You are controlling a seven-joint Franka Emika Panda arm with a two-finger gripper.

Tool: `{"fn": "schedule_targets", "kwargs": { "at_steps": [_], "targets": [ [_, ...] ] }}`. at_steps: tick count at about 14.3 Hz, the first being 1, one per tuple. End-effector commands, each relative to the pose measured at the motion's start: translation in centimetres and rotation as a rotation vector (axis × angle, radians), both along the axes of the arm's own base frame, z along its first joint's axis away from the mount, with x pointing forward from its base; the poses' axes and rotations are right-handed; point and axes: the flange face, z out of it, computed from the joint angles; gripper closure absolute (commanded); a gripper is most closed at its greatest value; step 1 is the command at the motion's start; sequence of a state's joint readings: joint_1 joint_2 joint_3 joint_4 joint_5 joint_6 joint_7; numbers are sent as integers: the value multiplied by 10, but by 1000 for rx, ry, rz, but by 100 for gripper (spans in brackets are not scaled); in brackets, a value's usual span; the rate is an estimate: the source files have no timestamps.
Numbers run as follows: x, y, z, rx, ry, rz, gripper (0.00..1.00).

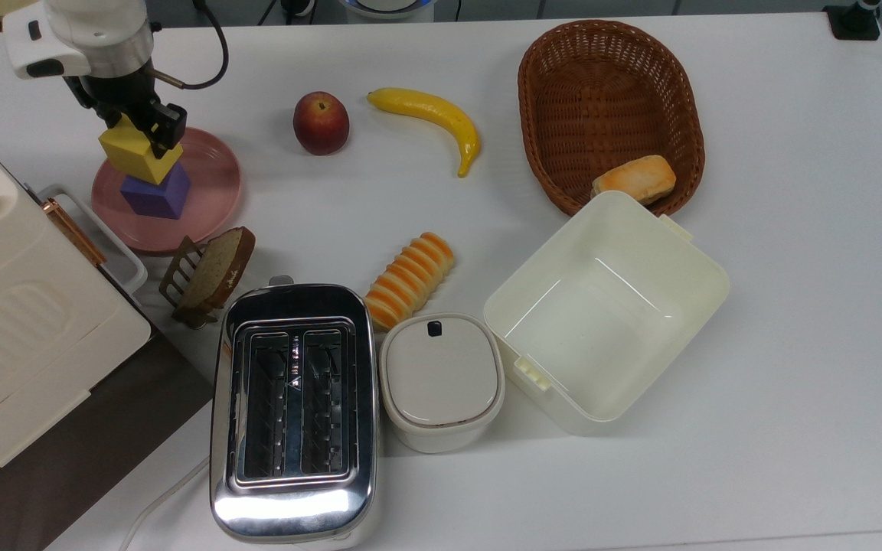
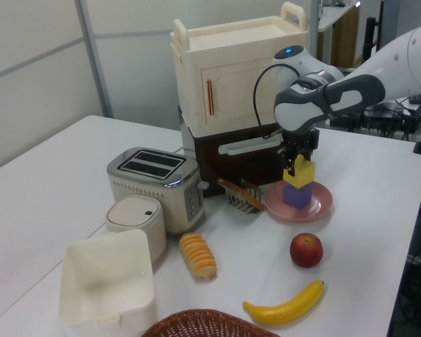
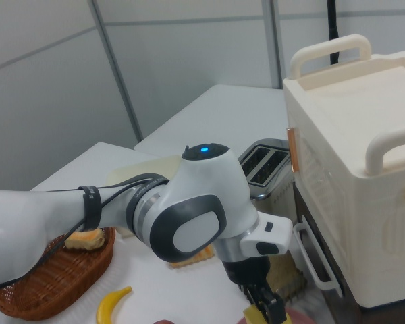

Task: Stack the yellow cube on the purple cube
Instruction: 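Lower the yellow cube onto the purple cube and open the gripper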

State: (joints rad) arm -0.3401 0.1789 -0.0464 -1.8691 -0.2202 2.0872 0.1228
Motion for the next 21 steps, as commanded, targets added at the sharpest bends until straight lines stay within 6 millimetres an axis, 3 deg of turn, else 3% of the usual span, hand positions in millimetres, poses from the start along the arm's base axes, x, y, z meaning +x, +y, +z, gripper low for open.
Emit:
{"fn": "schedule_targets", "kwargs": {
  "at_steps": [1,17,18,19,20,21],
  "targets": [
    [4,-4,-10,25,19,17,84],
    [12,-12,-26,6,21,27,85],
    [12,-12,-26,6,21,27,80],
    [12,-12,-28,7,24,27,60],
    [12,-13,-28,6,25,34,17],
    [12,-13,-29,7,29,40,0]
  ]
}}
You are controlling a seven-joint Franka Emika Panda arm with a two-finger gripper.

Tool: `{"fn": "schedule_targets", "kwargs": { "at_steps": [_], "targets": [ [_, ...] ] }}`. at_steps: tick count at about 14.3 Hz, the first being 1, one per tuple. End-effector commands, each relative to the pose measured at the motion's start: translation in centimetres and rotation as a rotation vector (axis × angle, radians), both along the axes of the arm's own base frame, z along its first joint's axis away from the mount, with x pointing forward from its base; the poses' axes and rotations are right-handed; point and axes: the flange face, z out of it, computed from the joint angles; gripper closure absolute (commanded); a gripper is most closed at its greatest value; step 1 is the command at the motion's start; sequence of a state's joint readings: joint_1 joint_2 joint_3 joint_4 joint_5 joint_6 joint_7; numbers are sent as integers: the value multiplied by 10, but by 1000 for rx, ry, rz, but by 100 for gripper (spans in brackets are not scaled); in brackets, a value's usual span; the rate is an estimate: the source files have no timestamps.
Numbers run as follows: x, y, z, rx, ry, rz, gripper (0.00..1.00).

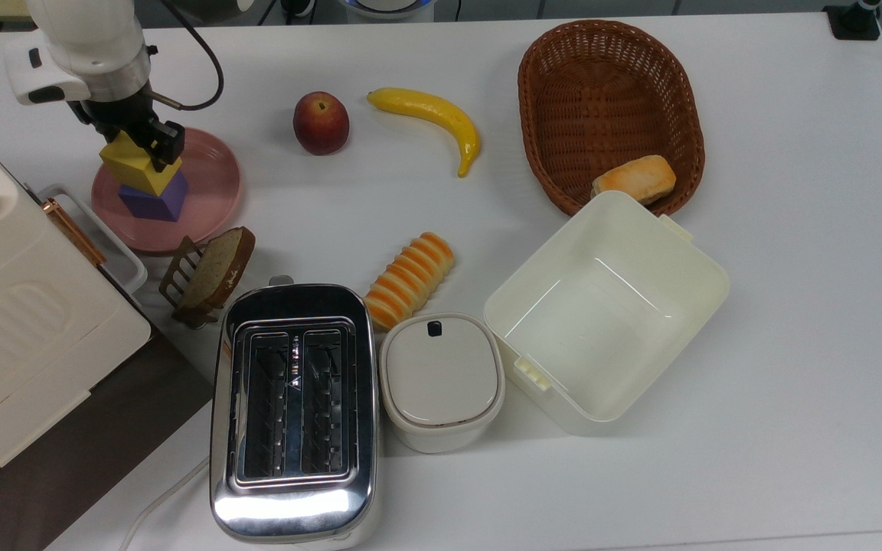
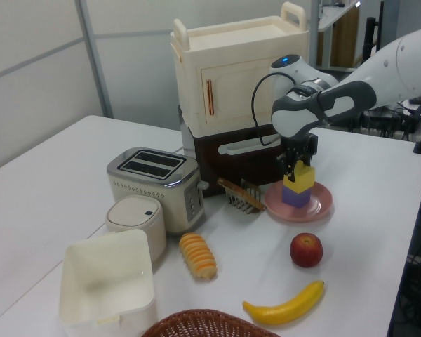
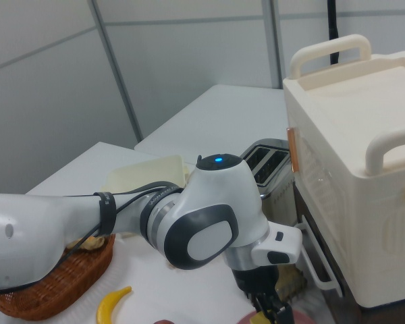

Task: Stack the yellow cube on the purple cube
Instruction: 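Lower the yellow cube onto the purple cube and open the gripper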

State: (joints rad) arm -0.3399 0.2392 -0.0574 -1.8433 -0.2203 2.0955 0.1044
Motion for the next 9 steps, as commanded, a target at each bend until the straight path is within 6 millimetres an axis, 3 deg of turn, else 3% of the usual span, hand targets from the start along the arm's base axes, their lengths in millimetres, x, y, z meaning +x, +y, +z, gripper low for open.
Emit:
{"fn": "schedule_targets", "kwargs": {
  "at_steps": [1,5,6,9],
  "targets": [
    [4,-3,-3,0,-2,30,0],
    [-4,-3,14,0,1,28,0],
    [-7,-1,24,0,-1,26,0],
    [-29,12,80,2,6,10,0]
  ]
}}
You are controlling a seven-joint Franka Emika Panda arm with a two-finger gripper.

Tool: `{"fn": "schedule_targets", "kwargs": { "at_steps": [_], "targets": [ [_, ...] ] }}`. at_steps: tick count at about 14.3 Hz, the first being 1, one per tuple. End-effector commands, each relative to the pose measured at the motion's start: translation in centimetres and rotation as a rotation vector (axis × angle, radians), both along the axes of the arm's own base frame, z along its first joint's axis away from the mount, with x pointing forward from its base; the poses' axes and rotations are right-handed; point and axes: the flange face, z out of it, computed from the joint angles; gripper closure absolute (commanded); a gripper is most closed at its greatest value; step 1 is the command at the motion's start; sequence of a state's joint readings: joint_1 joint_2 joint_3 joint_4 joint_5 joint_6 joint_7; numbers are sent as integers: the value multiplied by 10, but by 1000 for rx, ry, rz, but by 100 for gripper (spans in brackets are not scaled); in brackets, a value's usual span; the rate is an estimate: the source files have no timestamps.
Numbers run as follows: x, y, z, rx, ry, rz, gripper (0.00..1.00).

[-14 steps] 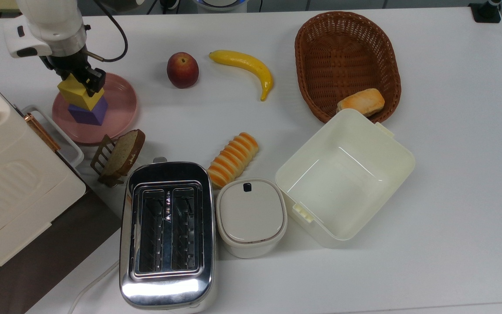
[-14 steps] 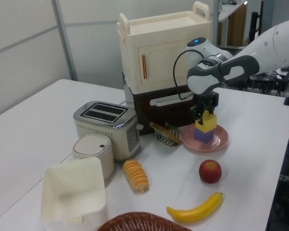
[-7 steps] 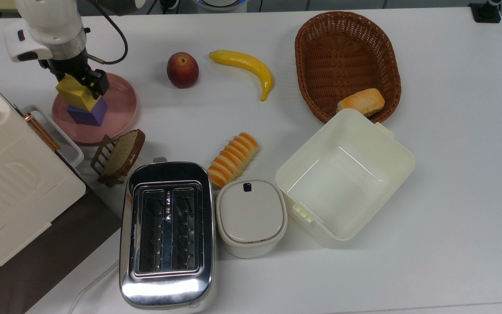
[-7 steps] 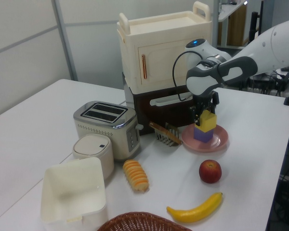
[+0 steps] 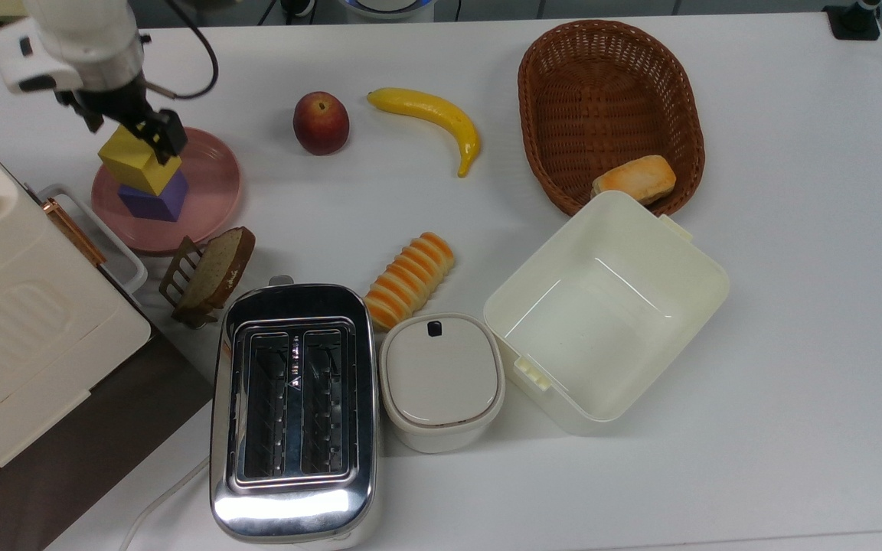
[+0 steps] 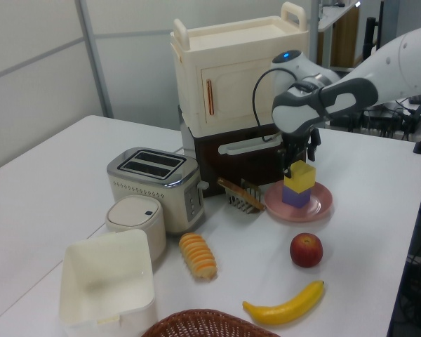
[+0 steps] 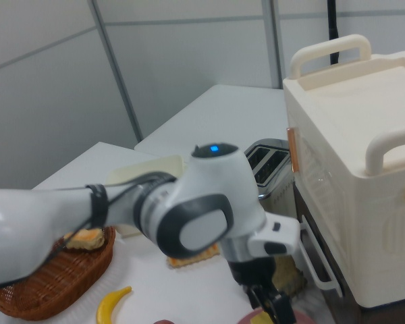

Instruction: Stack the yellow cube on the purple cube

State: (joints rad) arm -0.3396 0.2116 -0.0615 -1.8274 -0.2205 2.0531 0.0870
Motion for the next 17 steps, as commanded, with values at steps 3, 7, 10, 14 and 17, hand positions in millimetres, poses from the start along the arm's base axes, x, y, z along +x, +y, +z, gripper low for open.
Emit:
{"fn": "schedule_targets", "kwargs": {
  "at_steps": [3,7,10,14,17],
  "targets": [
    [-28,48,116,30,34,14,0],
    [-6,150,143,116,38,155,0],
    [1,199,145,114,33,196,0],
    [0,225,144,144,54,221,0],
    [2,217,153,145,32,202,0]
  ]
}}
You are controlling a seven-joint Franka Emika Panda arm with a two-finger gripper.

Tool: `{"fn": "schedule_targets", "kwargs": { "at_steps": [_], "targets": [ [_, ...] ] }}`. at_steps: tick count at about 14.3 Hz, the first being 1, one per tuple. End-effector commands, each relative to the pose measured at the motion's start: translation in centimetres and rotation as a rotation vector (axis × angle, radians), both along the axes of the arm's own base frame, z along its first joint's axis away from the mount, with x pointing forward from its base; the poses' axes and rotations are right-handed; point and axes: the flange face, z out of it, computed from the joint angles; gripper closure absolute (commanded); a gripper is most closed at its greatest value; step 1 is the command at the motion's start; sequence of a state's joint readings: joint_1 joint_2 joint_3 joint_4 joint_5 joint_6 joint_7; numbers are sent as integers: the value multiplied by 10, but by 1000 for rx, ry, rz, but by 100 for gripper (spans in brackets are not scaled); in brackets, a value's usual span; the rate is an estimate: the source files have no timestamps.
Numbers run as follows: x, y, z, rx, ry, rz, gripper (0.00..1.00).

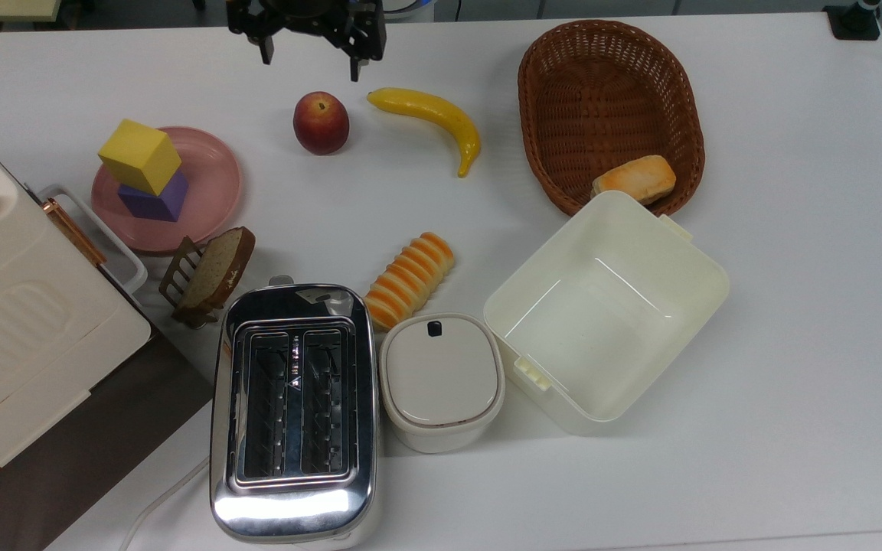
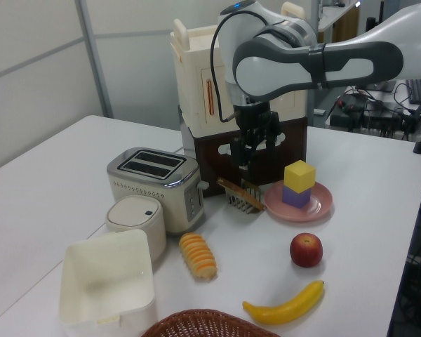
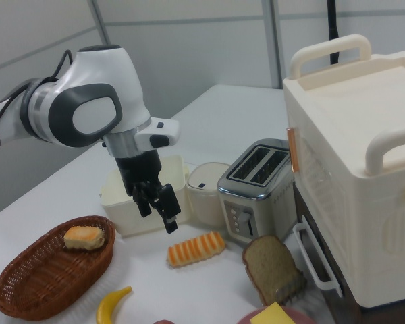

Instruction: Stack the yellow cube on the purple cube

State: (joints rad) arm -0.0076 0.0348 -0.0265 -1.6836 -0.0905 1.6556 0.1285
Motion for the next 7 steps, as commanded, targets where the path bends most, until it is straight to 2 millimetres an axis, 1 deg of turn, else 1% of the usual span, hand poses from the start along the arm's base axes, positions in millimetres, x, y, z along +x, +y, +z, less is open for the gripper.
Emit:
{"fn": "schedule_targets", "kwargs": {
  "at_steps": [1,7],
  "targets": [
    [0,-6,14,20,-5,-27,0],
    [2,-3,13,38,-4,-28,0]
  ]
}}
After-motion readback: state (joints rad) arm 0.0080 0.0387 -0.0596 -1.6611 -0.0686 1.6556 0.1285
